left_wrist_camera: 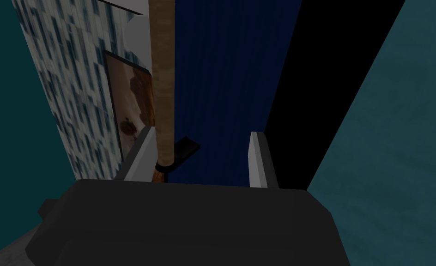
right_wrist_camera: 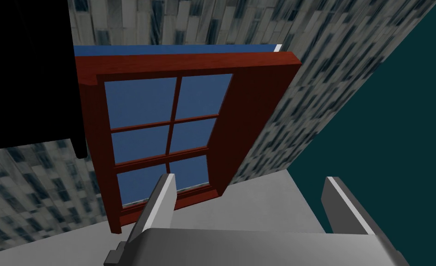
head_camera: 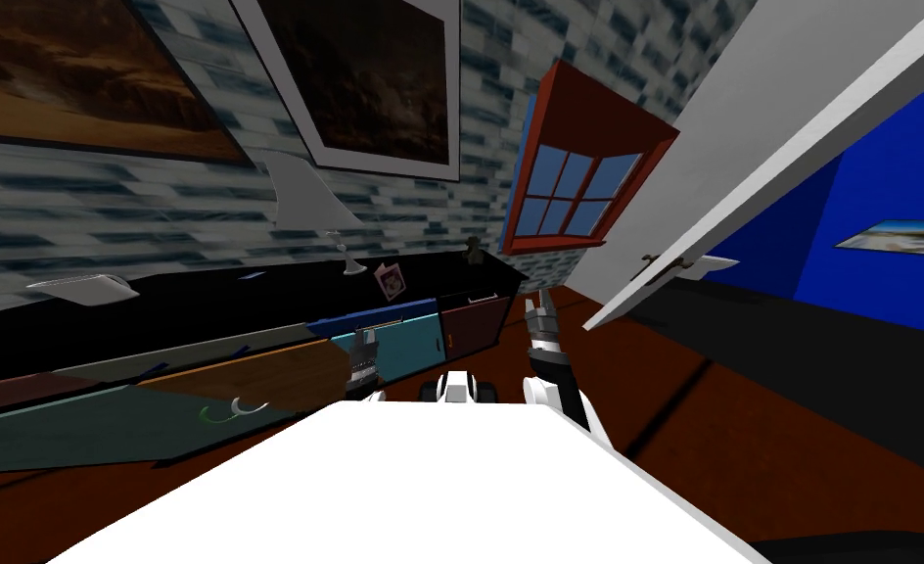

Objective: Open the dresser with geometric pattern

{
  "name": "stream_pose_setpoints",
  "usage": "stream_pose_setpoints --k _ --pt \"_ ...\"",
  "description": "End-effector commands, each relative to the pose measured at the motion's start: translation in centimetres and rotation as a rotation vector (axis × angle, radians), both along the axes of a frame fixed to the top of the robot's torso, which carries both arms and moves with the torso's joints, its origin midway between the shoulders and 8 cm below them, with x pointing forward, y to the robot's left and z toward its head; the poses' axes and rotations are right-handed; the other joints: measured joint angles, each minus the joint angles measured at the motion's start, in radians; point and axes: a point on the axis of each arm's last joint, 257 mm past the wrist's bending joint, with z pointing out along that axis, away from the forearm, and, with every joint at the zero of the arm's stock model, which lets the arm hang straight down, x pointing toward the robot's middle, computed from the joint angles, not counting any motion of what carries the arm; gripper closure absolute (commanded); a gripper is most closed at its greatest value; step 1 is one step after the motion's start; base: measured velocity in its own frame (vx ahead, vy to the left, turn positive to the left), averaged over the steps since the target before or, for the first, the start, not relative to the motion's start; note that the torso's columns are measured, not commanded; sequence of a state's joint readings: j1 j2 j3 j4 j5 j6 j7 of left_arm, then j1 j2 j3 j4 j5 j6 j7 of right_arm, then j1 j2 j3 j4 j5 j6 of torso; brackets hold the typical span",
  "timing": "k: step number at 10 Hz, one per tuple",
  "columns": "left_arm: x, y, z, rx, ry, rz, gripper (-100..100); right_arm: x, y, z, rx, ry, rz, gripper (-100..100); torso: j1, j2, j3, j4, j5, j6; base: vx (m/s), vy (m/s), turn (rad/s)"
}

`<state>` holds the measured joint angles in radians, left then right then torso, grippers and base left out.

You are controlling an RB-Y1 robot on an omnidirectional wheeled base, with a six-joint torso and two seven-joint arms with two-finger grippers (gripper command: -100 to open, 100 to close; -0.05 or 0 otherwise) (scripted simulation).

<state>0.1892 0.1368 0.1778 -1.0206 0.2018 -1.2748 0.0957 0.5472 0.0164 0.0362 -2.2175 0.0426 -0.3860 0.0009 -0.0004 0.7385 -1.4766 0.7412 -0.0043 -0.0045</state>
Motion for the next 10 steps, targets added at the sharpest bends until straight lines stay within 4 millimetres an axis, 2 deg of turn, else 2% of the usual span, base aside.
stream_pose_setpoints --k 1,6,8,10 --pt "-2.7 -0.9 0.0 0.008 -0.019 -0.026 100 0.0 0.0 0.0 0.0 0.0 0.0 0 0.003 0.001 0.001 -0.002 0.003 0.001 0.14 0.009 0.122" --pt "-7.9 -3.3 -1.0 0.001 -0.018 -0.079 100 0.0 0.0 0.0 0.0 0.0 0.0 0 0.005 0.001 0.002 -0.004 0.007 0.002 0.125 0.004 0.11" --pt "-6.9 -2.3 0.1 0.004 -0.024 -0.081 100 0.0 0.0 0.0 0.0 0.0 0.0 0 0.005 0.001 0.002 -0.003 0.007 0.005 -0.02 -0.029 0.016" --pt "-6.3 -1.6 0.8 0.004 -0.024 -0.085 100 0.0 0.0 0.0 0.0 -0.001 0.0 0 0.0 0.01 0.007 0.0 0.004 0.003 -0.176 -0.082 0.017"
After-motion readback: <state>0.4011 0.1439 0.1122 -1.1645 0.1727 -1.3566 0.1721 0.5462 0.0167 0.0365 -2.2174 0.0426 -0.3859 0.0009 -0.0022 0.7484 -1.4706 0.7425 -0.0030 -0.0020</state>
